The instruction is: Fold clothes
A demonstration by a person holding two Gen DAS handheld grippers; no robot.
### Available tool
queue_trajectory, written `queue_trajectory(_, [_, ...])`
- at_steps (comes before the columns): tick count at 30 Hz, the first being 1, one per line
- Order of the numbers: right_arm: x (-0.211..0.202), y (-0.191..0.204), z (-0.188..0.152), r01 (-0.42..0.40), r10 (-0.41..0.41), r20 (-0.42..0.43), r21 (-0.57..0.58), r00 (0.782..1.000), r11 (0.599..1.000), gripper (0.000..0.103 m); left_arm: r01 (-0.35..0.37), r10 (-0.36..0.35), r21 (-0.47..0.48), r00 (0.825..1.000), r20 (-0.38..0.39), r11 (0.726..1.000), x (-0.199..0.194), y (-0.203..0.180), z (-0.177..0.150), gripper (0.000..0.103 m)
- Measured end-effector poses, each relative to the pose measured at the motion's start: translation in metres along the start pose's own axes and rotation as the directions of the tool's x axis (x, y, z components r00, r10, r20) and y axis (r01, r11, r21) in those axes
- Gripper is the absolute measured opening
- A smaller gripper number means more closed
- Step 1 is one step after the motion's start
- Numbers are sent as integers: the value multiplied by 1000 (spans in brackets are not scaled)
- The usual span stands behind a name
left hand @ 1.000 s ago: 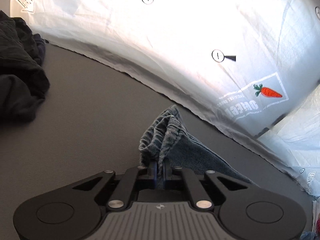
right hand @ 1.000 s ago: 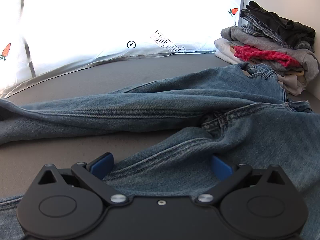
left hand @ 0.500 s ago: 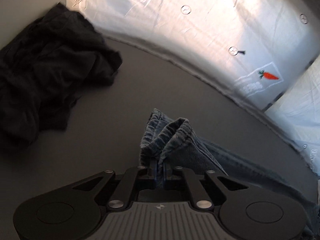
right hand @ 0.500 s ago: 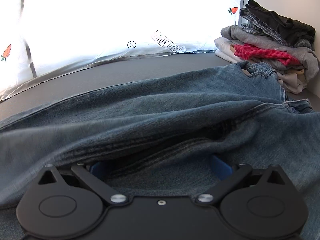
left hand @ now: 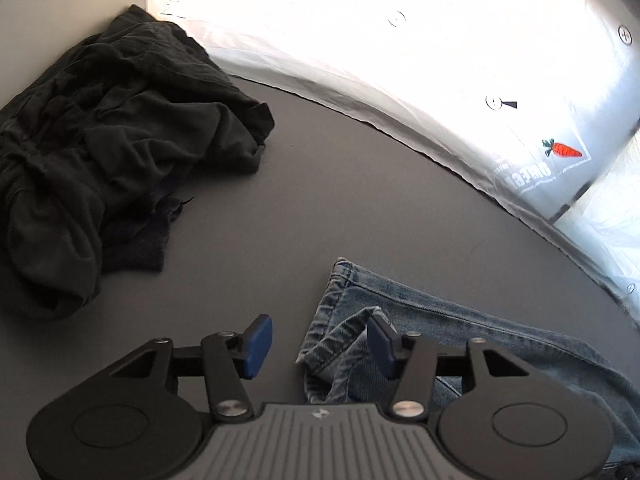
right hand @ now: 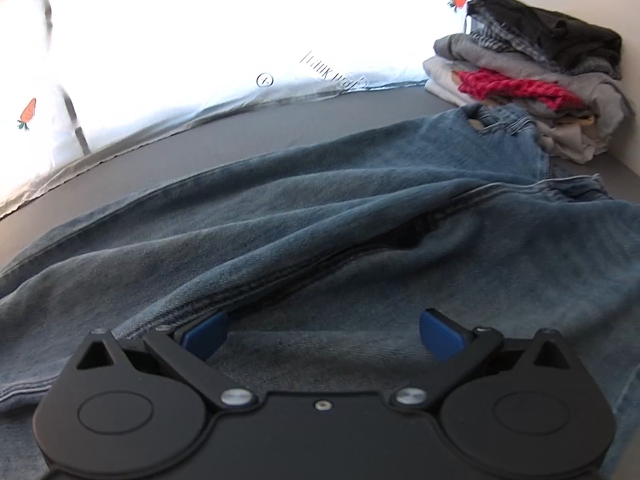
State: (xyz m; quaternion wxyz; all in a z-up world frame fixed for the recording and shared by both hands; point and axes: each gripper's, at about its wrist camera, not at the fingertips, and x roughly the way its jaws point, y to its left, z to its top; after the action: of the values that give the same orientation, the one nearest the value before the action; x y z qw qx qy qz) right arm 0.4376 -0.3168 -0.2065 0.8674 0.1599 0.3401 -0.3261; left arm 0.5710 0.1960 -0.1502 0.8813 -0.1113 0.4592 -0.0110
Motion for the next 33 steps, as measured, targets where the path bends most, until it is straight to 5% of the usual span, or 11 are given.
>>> queue_trajectory(6, [-5, -1, 10, 61, -61, 18, -1, 998, 998, 103, -8, 20, 224, 998, -51, 975, 51, -34, 18, 60])
queue_trajectory(10, [0, 1, 19, 86, -86, 3, 9, 996, 996, 103, 34, -12, 191, 994, -113, 981, 84, -30, 25, 59])
queue_trajectory(11, [1, 2, 20, 90, -90, -2, 2, 996, 996, 103, 52, -30, 187, 992, -121, 981, 88, -28, 25, 50])
queue_trajectory(12, [3, 5, 21, 93, -93, -7, -20, 996, 995, 103, 54, -33, 205, 994, -107, 977, 89, -28, 24, 43])
queue_trajectory(13, [4, 8, 22, 96, -96, -12, -43, 995, 994, 103, 56, -35, 219, 995, -98, 974, 90, -28, 23, 15])
queue_trajectory(17, [7, 16, 30, 138, -140, 2, -152, 990, 979, 103, 71, -62, 175, 996, -57, 982, 82, -21, 30, 13])
queue_trajectory(20, [5, 13, 39, 172, -170, 25, -155, 985, 973, 103, 85, -94, 173, 995, 44, 981, 67, -30, 59, 13])
queue_trajectory(24, [0, 3, 51, 209, -204, 51, -110, 978, 972, 103, 105, -152, 264, 975, 162, 959, 61, -73, 107, 13])
queue_trajectory(27, [-5, -8, 55, 221, -217, 62, -65, 974, 973, 103, 34, -94, 314, 980, 177, 949, 81, -103, 124, 16])
queue_trajectory(31, [-14, -19, 48, 234, -232, 60, -37, 971, 971, 103, -88, 71, 169, 992, 104, 982, 103, -96, 115, 23])
queue_trajectory(33, [-19, -26, 41, 230, -229, 62, -15, 971, 973, 103, -96, 88, 109, 993, 79, 989, 94, -82, 101, 24])
